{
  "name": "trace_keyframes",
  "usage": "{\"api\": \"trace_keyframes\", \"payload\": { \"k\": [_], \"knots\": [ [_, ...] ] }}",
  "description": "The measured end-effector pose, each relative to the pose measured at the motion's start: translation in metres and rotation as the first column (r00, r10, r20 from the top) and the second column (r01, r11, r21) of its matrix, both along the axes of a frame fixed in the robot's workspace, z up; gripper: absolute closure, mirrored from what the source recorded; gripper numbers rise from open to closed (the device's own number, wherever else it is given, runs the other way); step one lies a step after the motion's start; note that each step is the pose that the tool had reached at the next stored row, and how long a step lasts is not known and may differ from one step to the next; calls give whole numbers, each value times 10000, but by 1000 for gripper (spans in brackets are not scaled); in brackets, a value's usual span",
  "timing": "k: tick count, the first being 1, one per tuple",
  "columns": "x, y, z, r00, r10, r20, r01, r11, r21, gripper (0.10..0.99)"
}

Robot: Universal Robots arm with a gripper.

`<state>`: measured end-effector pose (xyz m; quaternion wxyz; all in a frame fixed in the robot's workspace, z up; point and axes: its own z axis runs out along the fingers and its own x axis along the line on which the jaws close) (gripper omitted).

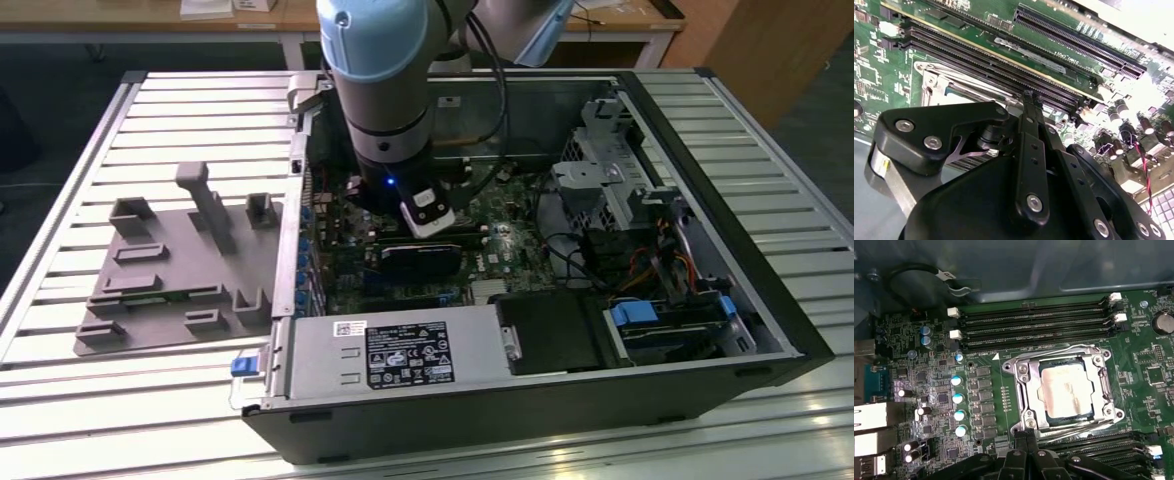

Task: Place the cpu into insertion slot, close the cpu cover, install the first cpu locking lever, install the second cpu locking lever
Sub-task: 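Install the second cpu locking lever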

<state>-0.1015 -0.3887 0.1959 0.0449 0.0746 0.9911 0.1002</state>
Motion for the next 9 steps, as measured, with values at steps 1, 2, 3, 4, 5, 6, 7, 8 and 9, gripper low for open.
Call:
{"api": "trace_keyframes", "payload": {
  "k": [1, 2, 3, 4, 5, 6, 7, 8, 9],
  "knots": [
    [-3, 0, -6, 10000, 5, 6, -5, 10000, 25, 984],
    [-4, 1, -12, 10000, 10, 12, -10, 10000, 42, 984],
    [-5, 1, -14, 10000, 15, 15, -15, 10000, 45, 984],
    [-5, 1, -13, 10000, 17, 14, -17, 10000, 44, 984],
    [-5, 1, -13, 10000, 18, 14, -18, 10000, 44, 984],
    [-5, 1, -13, 10000, 19, 13, -19, 10000, 41, 984],
    [-5, 1, -13, 10000, 19, 13, -19, 10000, 39, 984],
    [-5, 1, -13, 10000, 19, 13, -19, 10000, 36, 984],
    [-5, 1, -12, 10000, 18, 14, -18, 10000, 36, 984]
  ]
}}
